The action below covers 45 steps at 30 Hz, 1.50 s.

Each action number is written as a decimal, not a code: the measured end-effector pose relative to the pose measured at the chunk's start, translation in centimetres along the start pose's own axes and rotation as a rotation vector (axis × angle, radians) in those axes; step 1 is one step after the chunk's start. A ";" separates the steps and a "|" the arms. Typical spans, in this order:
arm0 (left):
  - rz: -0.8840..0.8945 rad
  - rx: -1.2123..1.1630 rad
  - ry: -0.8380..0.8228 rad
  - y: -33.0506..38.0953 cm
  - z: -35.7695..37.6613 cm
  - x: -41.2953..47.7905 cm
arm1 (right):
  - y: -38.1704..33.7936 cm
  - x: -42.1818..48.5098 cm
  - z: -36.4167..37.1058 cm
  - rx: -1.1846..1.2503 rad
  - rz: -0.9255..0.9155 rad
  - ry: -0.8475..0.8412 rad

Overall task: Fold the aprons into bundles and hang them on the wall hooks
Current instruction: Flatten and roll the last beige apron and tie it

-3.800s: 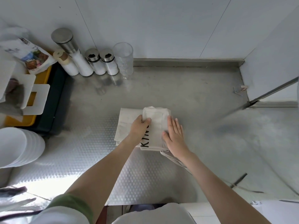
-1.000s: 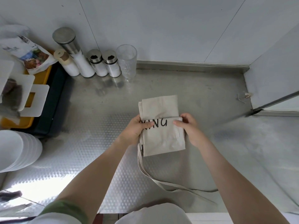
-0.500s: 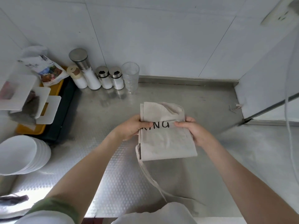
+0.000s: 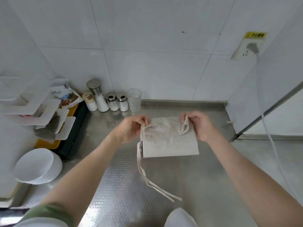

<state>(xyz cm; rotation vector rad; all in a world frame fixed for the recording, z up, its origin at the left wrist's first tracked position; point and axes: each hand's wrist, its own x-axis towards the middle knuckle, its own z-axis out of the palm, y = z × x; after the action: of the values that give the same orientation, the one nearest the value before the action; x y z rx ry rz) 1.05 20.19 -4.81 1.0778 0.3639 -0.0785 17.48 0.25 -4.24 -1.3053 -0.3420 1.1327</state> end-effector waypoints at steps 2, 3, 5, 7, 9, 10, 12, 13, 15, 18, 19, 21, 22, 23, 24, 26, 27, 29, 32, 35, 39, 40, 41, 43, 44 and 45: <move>0.015 -0.022 0.051 0.5 0.6 -0.6 | -0.8 -0.7 0.8 -0.064 -0.036 -0.017; 0.027 -0.006 0.095 0.6 0.9 -0.6 | -1.0 -0.7 1.1 -0.086 -0.055 -0.016; 0.074 0.065 0.225 0.4 1.7 -0.7 | -0.9 -0.8 1.7 -0.114 -0.065 0.009; 0.095 0.079 0.342 0.2 2.3 -0.8 | -0.3 -0.8 1.5 -0.073 -0.045 0.053; 0.121 0.026 0.420 0.0 2.6 -0.9 | 0.2 -1.1 1.3 0.032 -0.011 0.070; 0.132 0.008 0.443 0.0 2.7 -0.9 | 0.4 -1.4 1.4 0.058 0.017 0.050; 0.148 -0.036 0.456 0.1 3.2 -1.1 | 0.9 -2.1 1.6 0.048 0.088 0.011; 0.150 -0.071 0.439 0.3 3.4 -1.2 | 1.1 -2.3 1.7 0.039 0.106 0.014; 0.123 -0.122 0.368 0.5 3.9 -1.5 | 1.2 -2.4 1.8 0.027 0.087 0.061; -0.048 -0.051 0.202 0.8 4.4 -2.6 | 0.6 -2.8 1.7 0.036 0.036 0.159; -0.101 -0.007 0.154 0.7 4.5 -2.8 | 0.3 -3.0 1.5 0.026 0.023 0.161; -0.163 0.083 0.108 0.6 4.4 -2.9 | 0.0 -3.3 1.2 0.001 0.013 0.155; -0.179 0.130 0.109 0.5 4.3 -2.9 | -0.1 -3.5 1.1 -0.004 0.012 0.162; -0.184 0.167 0.117 0.5 4.4 -2.9 | -0.2 -3.6 1.1 -0.003 0.009 0.167; -0.179 0.185 0.126 0.4 4.4 -3.0 | -0.3 -3.8 1.1 0.005 0.011 0.167; -0.147 0.164 0.133 0.5 4.6 -3.1 | -0.3 -4.2 0.9 0.019 0.028 0.121; -0.126 0.145 0.132 0.6 4.7 -3.1 | -0.3 -4.4 0.8 0.017 0.045 0.085; -0.084 0.123 0.131 0.8 4.9 -3.2 | -0.2 -4.6 0.7 0.013 0.087 0.025; -0.061 0.125 0.123 1.1 5.1 -3.2 | -0.1 -4.6 0.5 0.016 0.089 0.022; -0.057 0.137 0.120 1.2 5.1 -3.3 | -0.4 -4.6 0.7 0.041 0.074 0.014; -0.072 0.151 0.110 1.5 5.0 -3.4 | -0.5 -4.5 0.6 0.061 0.031 0.010; -0.078 0.168 0.107 1.5 5.1 -3.5 | -0.5 -4.6 0.6 0.070 0.023 -0.005; -0.077 0.184 0.106 1.5 5.1 -3.4 | -0.5 -4.7 0.5 0.070 0.014 -0.016; -0.059 0.187 0.099 1.4 5.1 -3.3 | -0.7 -4.9 0.5 0.073 -0.006 -0.038; -0.046 0.167 0.085 1.4 5.0 -3.2 | -0.8 -5.0 0.5 0.086 -0.008 -0.040; -0.036 0.136 0.066 1.4 4.9 -3.2 | -0.9 -5.0 0.3 0.101 -0.011 -0.035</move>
<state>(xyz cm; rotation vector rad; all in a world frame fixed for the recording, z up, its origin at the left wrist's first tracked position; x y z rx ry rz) -0.36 16.22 -0.52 1.2105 0.4420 -0.1008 15.34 -3.41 -1.52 -1.1944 -0.3133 1.1509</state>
